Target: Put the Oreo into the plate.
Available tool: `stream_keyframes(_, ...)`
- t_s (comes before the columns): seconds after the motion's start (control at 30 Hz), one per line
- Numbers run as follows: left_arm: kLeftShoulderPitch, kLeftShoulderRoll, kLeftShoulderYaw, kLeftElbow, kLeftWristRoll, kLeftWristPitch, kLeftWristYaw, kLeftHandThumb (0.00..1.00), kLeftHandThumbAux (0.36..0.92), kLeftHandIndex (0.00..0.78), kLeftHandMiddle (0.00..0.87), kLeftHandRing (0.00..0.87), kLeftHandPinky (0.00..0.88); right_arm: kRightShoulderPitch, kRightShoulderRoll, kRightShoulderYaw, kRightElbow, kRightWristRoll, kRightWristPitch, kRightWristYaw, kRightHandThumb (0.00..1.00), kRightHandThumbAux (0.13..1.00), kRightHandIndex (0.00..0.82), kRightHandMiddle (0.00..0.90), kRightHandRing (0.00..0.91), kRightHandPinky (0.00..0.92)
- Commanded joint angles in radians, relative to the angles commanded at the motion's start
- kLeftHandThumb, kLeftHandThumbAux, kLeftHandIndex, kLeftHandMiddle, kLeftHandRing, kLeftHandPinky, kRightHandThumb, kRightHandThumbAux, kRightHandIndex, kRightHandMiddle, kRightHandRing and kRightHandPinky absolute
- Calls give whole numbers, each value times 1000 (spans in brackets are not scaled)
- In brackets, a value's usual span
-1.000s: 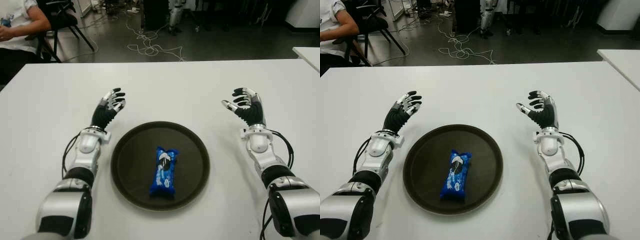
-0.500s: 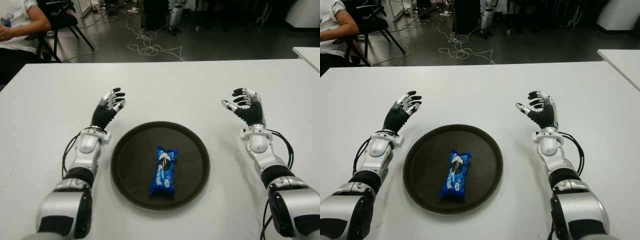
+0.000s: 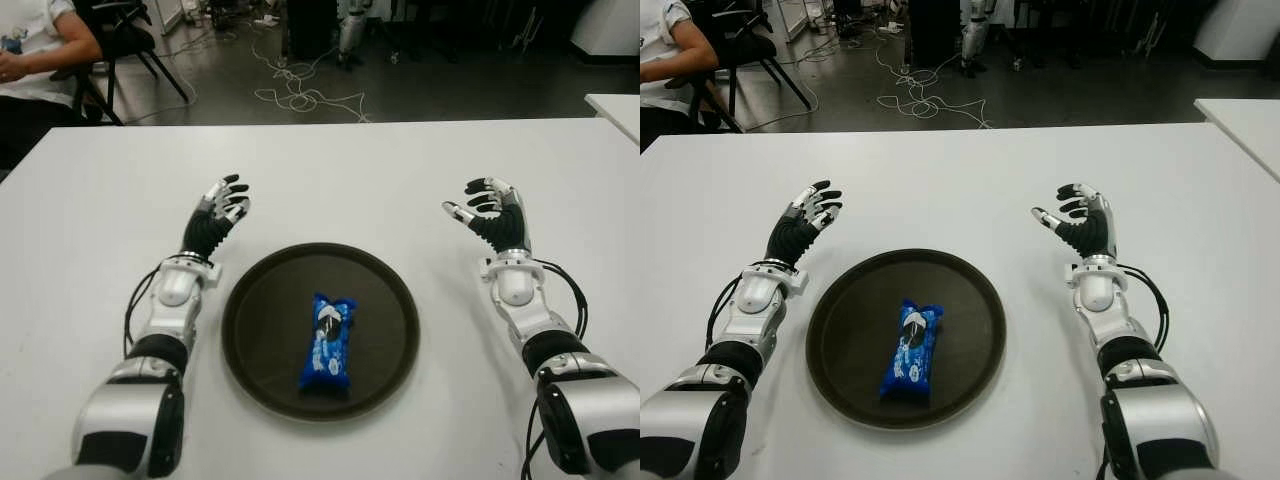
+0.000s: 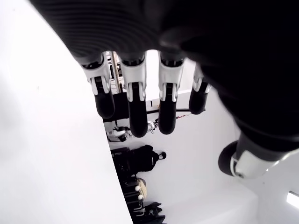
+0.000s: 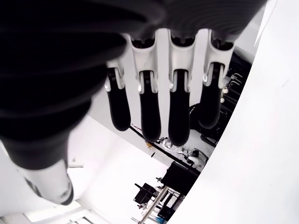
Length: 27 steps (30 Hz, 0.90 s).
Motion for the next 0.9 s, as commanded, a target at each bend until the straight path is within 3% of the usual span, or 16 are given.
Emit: stream_keyframes(0.9, 5, 0, 1, -4, -6, 8, -6, 378, 573, 125, 209, 199, 168, 3, 5, 5, 3, 2, -4, -23, 164, 734, 375, 412, 427, 419)
